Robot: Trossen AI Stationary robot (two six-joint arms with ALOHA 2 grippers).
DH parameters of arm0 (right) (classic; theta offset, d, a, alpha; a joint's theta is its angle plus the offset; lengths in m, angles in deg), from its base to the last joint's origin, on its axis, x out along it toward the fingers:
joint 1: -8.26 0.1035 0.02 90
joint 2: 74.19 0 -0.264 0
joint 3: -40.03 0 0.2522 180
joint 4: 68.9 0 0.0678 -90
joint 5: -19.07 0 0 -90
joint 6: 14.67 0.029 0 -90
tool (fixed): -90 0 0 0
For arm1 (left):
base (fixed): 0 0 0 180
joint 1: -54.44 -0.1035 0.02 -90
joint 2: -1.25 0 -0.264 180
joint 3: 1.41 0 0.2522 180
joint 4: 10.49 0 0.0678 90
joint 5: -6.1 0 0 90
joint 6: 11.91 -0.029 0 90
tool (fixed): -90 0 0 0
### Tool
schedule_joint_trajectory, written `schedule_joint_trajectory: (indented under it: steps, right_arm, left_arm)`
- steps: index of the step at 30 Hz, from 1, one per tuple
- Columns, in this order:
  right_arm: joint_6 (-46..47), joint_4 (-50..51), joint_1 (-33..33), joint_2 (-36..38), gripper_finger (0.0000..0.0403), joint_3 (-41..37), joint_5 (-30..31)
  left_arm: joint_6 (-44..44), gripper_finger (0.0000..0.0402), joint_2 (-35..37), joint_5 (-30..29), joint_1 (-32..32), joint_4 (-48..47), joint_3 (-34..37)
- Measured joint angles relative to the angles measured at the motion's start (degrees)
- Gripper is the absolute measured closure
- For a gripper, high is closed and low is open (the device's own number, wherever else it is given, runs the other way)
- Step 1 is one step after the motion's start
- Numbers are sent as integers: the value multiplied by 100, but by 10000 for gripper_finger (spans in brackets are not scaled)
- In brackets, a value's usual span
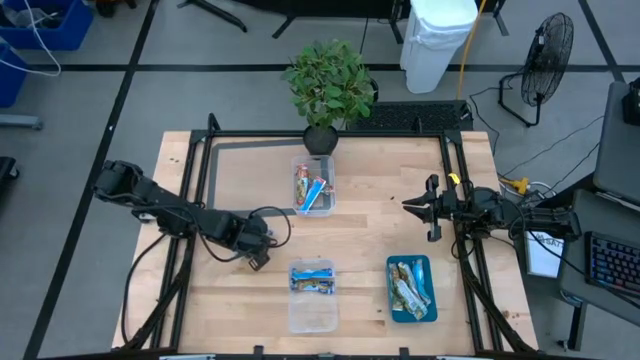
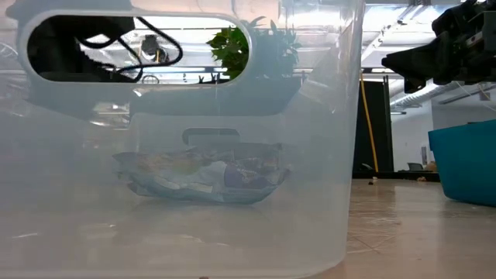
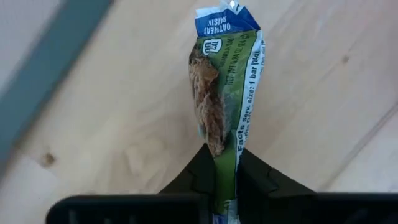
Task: Pick and place Granola Bars by type
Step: Put the blue granola bar into the bottom transparent bin
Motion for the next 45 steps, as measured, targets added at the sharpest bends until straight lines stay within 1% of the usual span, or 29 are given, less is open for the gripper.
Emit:
schedule_joint_trajectory:
  steps: [2,9,13,17,19,23,25,28,33,36,38,43,45]
  right_arm:
    - [-1,0,0,0,358,-1,0]
    - [0,0,0,0,359,0,0]
    - [0,0,-2,0,358,-2,0]
    - [0,0,0,0,359,-1,0]
    - [0,-2,0,2,359,-2,2]
    - [0,-2,0,2,358,0,0]
    - [-2,-2,0,1,358,-1,0]
    - [0,-2,0,0,359,0,0]
    - [-1,8,-2,0,358,-1,2]
    - [0,4,0,0,358,0,0]
    - [0,6,0,0,359,0,2]
    - [0,9,-1,-2,358,0,0]
    - [0,2,-2,0,357,0,1]
  left_arm:
    - [-82,367,0,-212,-2,-136,-123]
    - [-202,370,0,-1173,-1,-1256,-791]
    - [-428,372,0,-1662,0,-1641,-1094]
    - [-773,371,48,-2260,-1,-1453,-1175]
    - [-961,371,103,-2379,-22,-1229,-1177]
    - [-1391,374,289,-2390,-37,-634,-1177]
    - [-1667,375,412,-2275,-37,-256,-1177]
    - [-2080,376,537,-1859,-37,599,-1177]
    - [-2710,377,595,-847,-33,2180,-1177]
    - [-2880,377,595,-149,-33,2853,-1177]
    - [-2820,377,595,140,-28,3040,-1177]
    - [-2336,377,576,191,56,3226,-1177]
    - [-2209,377,433,192,99,3323,-1177]
